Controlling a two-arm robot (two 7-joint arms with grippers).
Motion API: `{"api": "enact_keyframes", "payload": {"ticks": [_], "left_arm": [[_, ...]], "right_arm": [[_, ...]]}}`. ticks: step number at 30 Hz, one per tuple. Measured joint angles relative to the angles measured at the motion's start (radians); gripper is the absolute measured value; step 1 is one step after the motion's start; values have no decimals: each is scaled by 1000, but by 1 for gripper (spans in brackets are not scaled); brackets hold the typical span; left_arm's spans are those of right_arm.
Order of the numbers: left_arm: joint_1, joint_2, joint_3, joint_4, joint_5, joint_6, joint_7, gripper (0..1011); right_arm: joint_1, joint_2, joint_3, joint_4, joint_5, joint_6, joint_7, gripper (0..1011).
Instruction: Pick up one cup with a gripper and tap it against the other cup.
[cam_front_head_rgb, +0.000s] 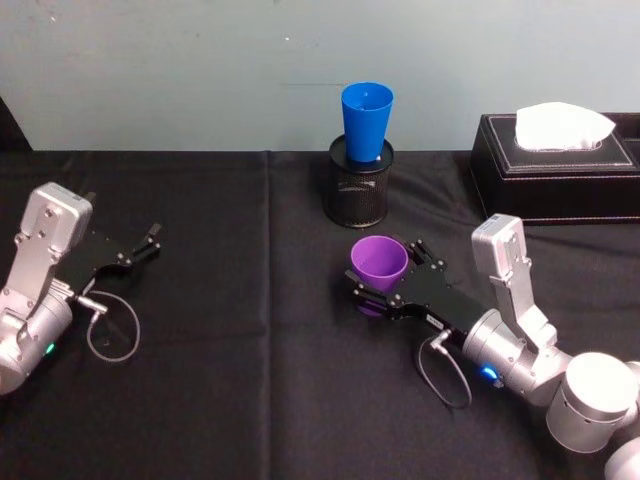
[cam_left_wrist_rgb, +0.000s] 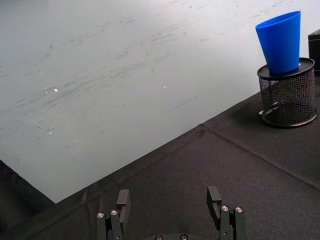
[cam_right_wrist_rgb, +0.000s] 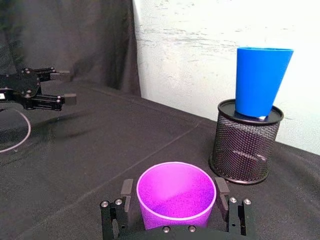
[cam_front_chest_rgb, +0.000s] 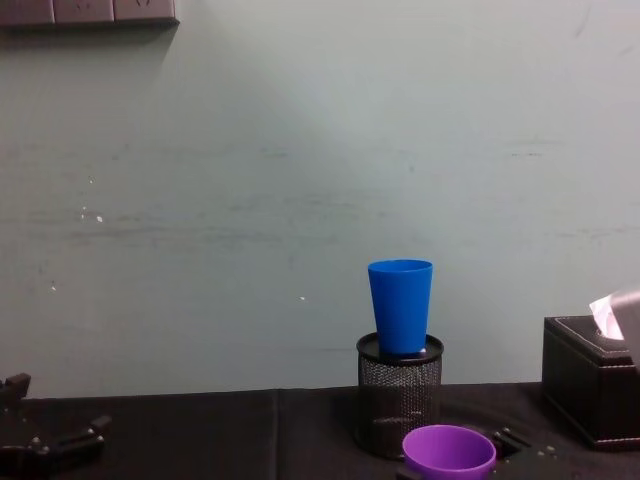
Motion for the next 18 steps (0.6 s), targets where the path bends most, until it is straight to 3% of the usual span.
{"api": "enact_keyframes", "payload": {"ticks": [10,18], "left_arm": [[0,0,0,0,0,0,0,1005],[0,0,0,0,0,0,0,1005]], "right_arm": [[0,-1,0,0,-1,3,0,995],[0,0,-1,0,0,3,0,828]]}}
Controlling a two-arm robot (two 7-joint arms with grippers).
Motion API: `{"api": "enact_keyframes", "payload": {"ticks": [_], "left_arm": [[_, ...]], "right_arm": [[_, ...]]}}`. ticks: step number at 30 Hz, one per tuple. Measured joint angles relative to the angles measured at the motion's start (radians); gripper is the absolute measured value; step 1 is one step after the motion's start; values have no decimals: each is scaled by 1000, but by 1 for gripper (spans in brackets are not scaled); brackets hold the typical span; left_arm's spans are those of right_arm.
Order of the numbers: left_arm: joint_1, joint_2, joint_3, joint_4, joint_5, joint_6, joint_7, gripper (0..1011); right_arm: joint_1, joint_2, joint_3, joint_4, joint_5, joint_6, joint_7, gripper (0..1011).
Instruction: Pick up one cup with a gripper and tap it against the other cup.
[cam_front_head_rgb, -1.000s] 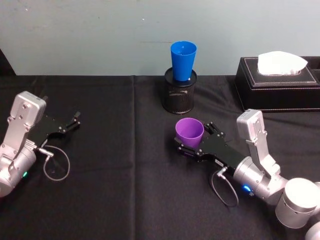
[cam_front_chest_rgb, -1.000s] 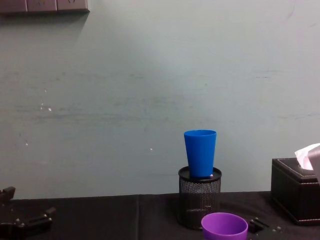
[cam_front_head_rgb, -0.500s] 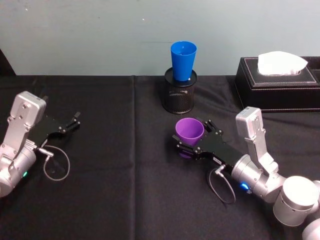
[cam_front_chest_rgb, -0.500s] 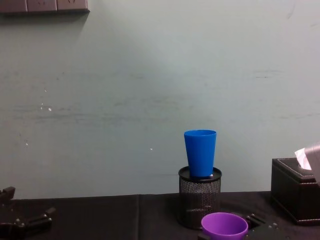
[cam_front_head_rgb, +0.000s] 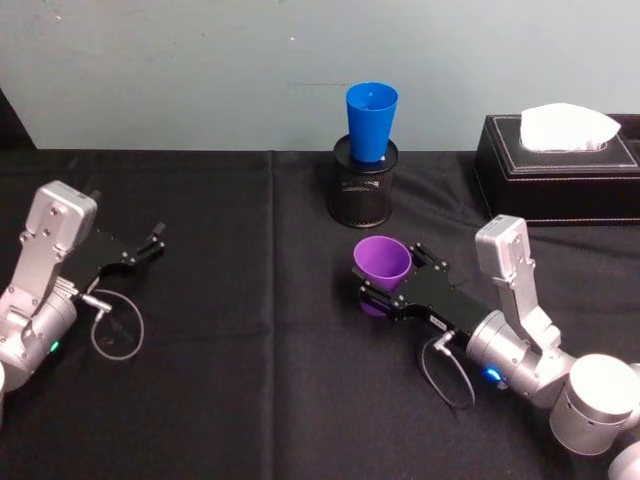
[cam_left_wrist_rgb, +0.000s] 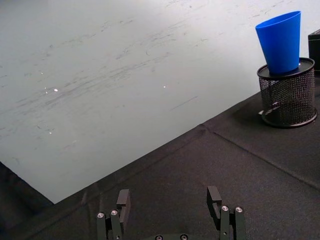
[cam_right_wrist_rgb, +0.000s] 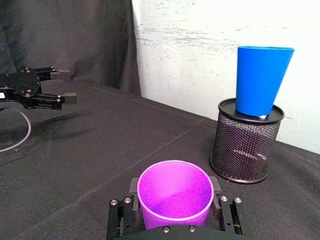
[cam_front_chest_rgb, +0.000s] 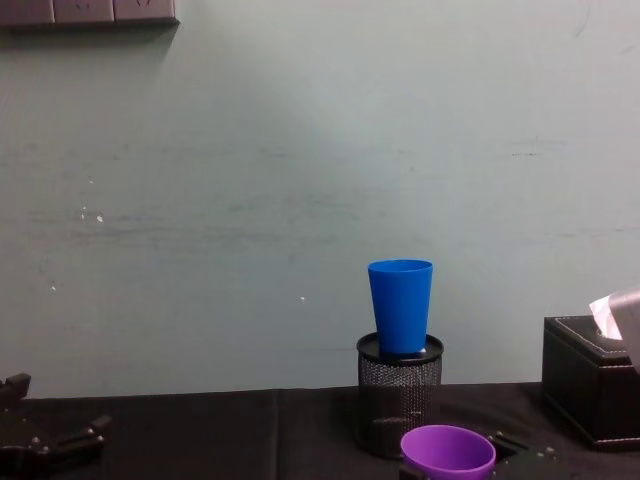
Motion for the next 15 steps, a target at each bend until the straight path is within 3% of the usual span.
{"api": "enact_keyframes", "payload": {"ticks": [15], "left_arm": [[0,0,0,0,0,0,0,1005]], "right_arm": [[-2,10,-2,-23,0,12,11,735]]}}
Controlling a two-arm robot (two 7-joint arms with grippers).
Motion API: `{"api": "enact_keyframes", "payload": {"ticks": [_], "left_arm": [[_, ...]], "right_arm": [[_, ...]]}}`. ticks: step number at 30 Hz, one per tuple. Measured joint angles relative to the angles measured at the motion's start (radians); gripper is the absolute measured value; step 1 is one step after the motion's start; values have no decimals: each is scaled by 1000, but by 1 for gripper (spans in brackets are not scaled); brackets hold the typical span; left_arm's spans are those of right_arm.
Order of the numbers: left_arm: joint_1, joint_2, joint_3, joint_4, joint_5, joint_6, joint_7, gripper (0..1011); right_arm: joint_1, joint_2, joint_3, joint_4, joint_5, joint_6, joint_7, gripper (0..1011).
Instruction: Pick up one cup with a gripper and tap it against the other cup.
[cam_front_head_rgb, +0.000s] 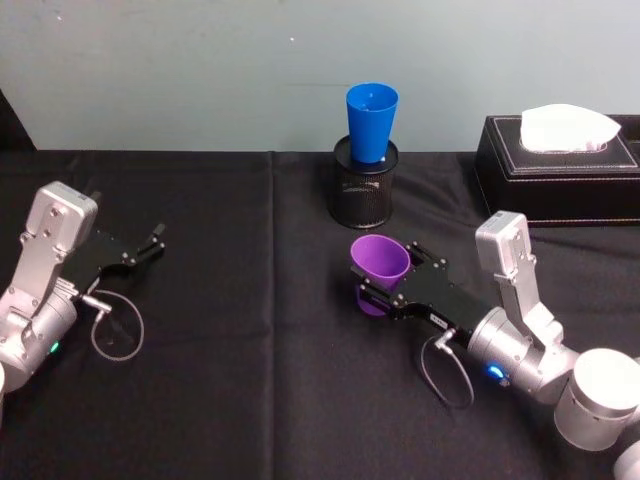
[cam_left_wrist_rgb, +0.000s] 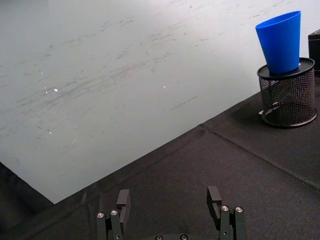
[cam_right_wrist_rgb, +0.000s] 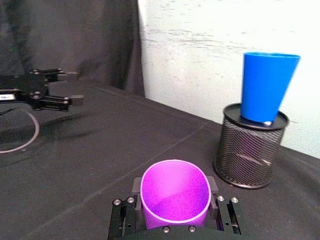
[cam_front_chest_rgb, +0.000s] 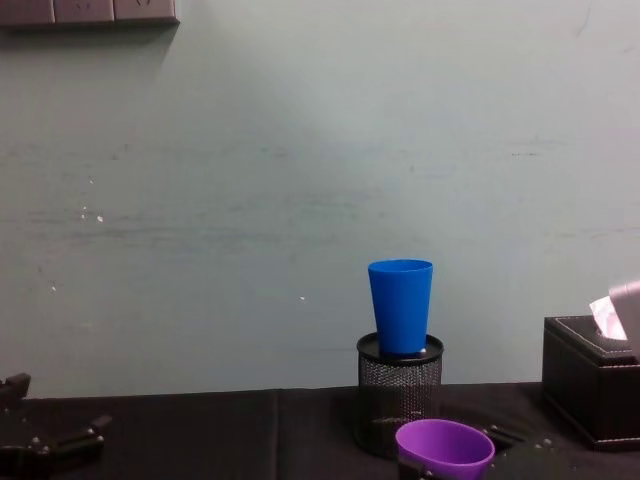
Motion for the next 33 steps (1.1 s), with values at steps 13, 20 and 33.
{"api": "enact_keyframes", "payload": {"ticks": [13,20,33], "left_arm": [[0,0,0,0,0,0,0,1005],[0,0,0,0,0,0,0,1005],[0,0,0,0,0,0,0,1004]], "right_arm": [[11,63,20,-210,65,226,21,732],[49,97,32,-296,103,314,10,732],[78,140,13,-351,121,366,-12,732]]}}
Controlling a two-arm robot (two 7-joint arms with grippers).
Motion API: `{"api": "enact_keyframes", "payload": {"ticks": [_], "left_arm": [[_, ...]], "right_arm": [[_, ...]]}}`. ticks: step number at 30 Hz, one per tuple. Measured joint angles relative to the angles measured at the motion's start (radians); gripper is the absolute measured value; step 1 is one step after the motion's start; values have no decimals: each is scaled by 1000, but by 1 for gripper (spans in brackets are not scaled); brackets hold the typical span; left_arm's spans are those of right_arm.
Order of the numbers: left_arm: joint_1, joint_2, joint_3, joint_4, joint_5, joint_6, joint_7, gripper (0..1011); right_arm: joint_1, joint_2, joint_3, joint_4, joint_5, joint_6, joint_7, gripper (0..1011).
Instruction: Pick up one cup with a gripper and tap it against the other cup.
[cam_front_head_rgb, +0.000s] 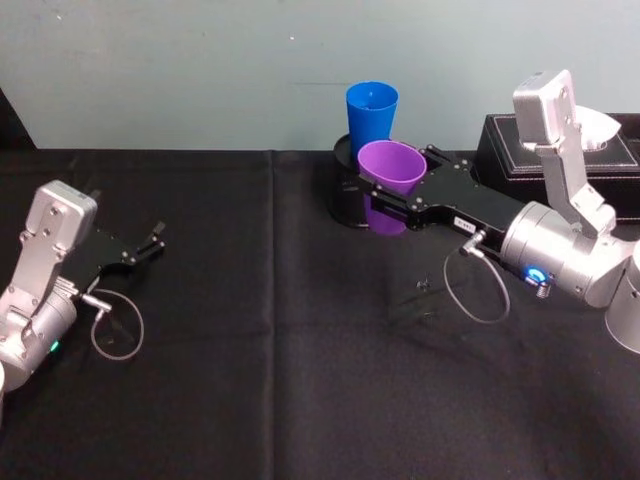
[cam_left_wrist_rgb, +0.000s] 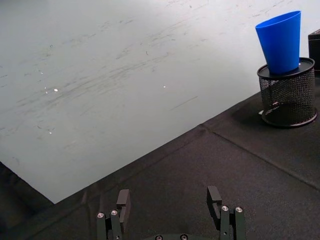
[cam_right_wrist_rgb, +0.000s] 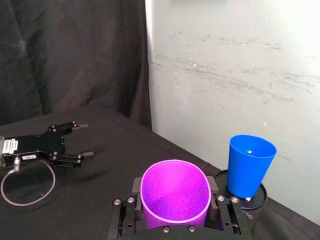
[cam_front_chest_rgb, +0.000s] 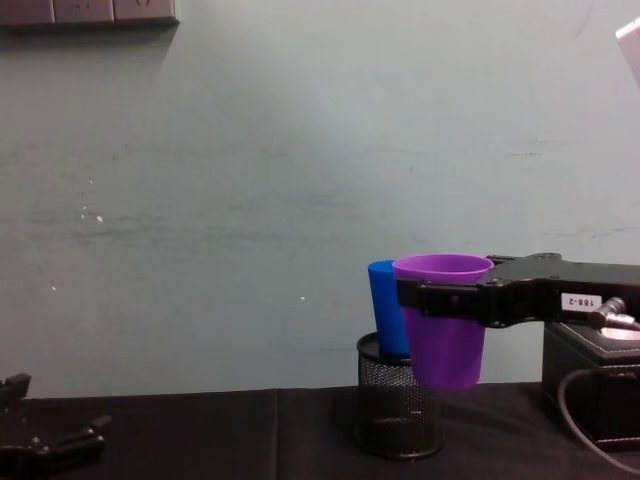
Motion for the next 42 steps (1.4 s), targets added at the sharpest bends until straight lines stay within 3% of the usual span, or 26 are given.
{"api": "enact_keyframes", "payload": {"ticks": [42], "left_arm": [[0,0,0,0,0,0,0,1005]], "right_arm": [[-1,-1,0,3,-2,-3,0,732]]}}
